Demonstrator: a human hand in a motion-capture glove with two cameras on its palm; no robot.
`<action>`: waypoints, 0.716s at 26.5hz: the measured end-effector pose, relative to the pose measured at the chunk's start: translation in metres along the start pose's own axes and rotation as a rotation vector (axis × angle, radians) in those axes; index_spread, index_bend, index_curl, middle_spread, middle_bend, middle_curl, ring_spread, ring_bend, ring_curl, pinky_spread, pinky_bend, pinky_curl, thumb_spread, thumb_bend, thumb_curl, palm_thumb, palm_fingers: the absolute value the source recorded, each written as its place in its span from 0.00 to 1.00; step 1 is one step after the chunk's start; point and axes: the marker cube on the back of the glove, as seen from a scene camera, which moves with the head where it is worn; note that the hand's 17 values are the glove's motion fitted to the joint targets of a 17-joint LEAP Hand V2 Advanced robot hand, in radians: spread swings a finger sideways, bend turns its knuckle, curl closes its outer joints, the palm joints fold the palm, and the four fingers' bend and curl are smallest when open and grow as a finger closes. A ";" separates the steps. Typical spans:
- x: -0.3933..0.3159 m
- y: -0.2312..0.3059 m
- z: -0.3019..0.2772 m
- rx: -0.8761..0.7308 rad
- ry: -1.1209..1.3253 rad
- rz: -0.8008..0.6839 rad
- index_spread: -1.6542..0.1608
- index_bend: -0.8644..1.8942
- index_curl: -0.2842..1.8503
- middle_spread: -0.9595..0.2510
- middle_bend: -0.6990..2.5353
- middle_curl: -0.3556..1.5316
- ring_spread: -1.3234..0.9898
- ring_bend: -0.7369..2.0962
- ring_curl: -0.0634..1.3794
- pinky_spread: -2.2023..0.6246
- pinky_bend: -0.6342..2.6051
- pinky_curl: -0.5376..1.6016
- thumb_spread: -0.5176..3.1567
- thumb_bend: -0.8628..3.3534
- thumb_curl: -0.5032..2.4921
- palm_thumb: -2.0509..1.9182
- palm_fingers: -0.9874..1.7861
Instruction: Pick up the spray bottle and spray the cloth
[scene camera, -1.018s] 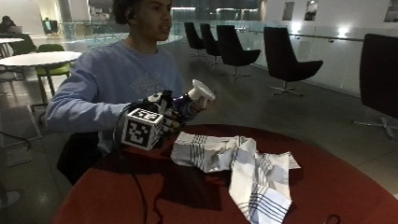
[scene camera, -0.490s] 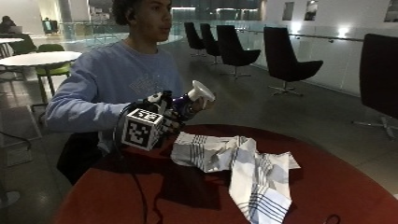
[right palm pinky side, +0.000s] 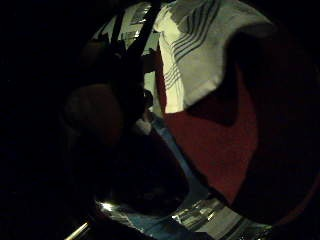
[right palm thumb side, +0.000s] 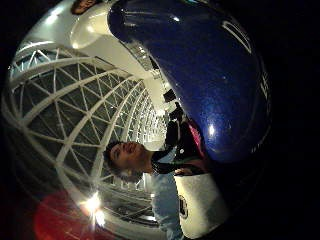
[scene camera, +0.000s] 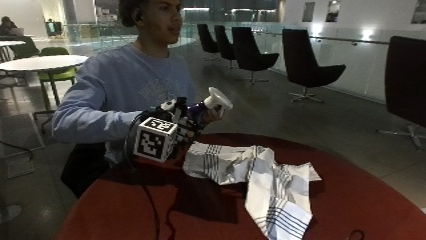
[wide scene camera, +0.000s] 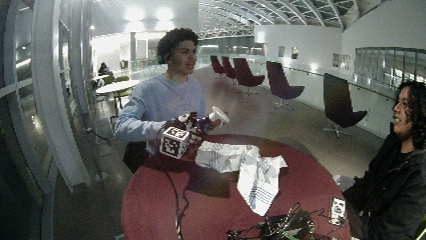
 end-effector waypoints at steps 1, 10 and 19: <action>-0.002 -0.003 0.002 0.002 -0.001 -0.023 0.78 0.33 0.16 0.78 0.35 0.42 0.60 0.53 0.32 0.88 0.38 0.42 0.40 0.20 0.33 0.71 0.58; -0.045 -0.067 0.064 0.051 0.162 -0.468 0.78 0.33 0.16 0.78 0.35 0.42 0.60 0.53 0.32 0.87 0.38 0.42 0.40 0.20 0.33 0.70 0.58; -0.049 -0.170 0.158 -0.063 0.356 -0.750 0.77 0.34 0.17 0.76 0.35 0.42 0.60 0.52 0.32 0.87 0.36 0.42 0.40 0.20 0.33 0.70 0.56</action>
